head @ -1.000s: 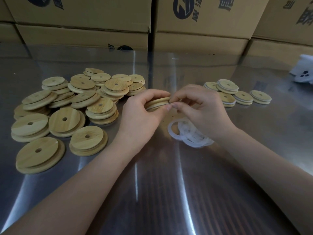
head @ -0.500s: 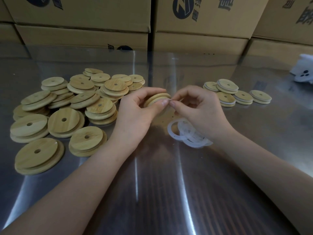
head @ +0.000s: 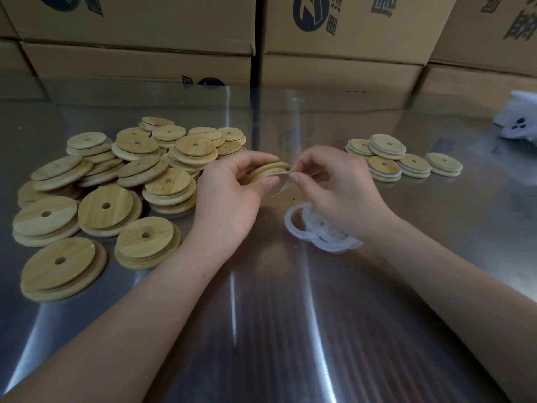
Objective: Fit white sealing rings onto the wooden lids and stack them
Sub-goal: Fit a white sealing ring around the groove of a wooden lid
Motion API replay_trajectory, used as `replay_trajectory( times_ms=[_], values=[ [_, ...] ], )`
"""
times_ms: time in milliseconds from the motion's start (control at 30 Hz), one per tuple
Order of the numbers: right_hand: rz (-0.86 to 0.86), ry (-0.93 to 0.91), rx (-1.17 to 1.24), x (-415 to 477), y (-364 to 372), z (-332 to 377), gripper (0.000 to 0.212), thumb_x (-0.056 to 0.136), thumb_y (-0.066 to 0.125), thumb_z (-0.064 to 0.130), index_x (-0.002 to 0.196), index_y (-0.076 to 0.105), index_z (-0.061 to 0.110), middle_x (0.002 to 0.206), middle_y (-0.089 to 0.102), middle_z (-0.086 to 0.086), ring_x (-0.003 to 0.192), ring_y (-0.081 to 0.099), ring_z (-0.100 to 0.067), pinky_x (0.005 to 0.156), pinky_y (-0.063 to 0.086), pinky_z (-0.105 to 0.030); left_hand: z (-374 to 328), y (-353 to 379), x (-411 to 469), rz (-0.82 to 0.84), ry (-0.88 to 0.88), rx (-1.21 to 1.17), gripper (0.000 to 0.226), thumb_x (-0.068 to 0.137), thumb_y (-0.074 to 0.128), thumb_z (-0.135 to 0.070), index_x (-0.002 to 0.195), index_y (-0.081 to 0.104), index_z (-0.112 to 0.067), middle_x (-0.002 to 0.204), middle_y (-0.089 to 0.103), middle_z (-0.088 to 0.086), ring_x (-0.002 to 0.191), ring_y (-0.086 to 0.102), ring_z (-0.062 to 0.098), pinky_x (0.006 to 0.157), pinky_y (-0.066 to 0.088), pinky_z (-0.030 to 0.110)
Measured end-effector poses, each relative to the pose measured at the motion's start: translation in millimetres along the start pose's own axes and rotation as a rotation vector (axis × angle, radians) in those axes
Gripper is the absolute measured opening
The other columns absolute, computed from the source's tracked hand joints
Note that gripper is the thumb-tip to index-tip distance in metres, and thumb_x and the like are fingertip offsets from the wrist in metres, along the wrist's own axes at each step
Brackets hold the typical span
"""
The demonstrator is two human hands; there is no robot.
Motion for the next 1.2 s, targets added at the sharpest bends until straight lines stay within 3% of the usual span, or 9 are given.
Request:
replay_trajectory(
  times_ms=[100,233,500,700,933,1200],
  values=[
    [0.022,-0.017,-0.047,1,-1,-2,0.01,0.087,0.066,0.005,0.085,0.062,0.014,0.078,0.064,0.002,0.073,0.061,-0.013,0.068,0.05,-0.026,-3,0,0,-0.001,0.042,0.051,0.03,0.081,0.076,-0.008,0.093,0.071,-0.035,0.09,0.073,-0.015,0.09,0.067,-0.002,0.09,0.054,0.028],
    [0.041,-0.043,-0.083,0,1,-4,0.007,0.088,0.066,0.008,0.085,0.063,0.013,0.078,0.064,0.001,0.073,0.061,-0.017,0.067,0.052,-0.038,-3,-1,0,0.003,0.072,0.09,0.034,0.081,0.076,-0.008,0.091,0.068,-0.04,0.093,0.072,-0.016,0.095,0.067,0.001,0.093,0.054,0.031],
    [0.016,-0.101,-0.097,-1,-5,1,0.003,0.086,0.068,0.004,0.085,0.067,0.006,0.077,0.063,0.0,0.07,0.058,-0.016,0.066,0.048,-0.03,-4,5,-4,0.042,0.128,0.161,0.025,0.083,0.074,-0.009,0.097,0.068,-0.029,0.094,0.069,-0.016,0.094,0.063,-0.001,0.088,0.052,0.024],
    [-0.006,-0.161,-0.162,-3,-3,8,0.002,0.086,0.067,0.004,0.086,0.067,0.006,0.08,0.065,-0.003,0.071,0.06,-0.02,0.063,0.052,-0.041,-7,2,-4,0.038,0.137,0.146,0.021,0.081,0.074,-0.004,0.094,0.068,-0.02,0.09,0.069,-0.011,0.09,0.065,0.002,0.087,0.054,0.03],
    [0.002,-0.208,-0.186,-4,-1,10,0.001,0.086,0.067,0.003,0.086,0.067,0.004,0.079,0.064,-0.005,0.069,0.059,-0.02,0.061,0.052,-0.041,-8,1,-2,0.046,0.112,0.171,0.021,0.079,0.075,-0.002,0.092,0.069,-0.017,0.086,0.068,-0.011,0.086,0.064,0.001,0.085,0.054,0.029],
    [0.011,-0.206,-0.021,-1,-3,9,0.002,0.084,0.071,0.001,0.086,0.072,0.002,0.078,0.067,-0.005,0.071,0.059,-0.015,0.067,0.05,-0.028,-5,2,-3,0.032,0.122,0.138,0.025,0.082,0.075,-0.008,0.099,0.071,-0.026,0.094,0.069,-0.016,0.093,0.063,-0.004,0.086,0.05,0.016]
  ],
)
Point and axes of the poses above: each hand's wrist, its own x-axis towards the middle knuckle, its own y-axis out of the palm, z = x × y, the point moved 5 cm from there along x, towards the middle knuckle
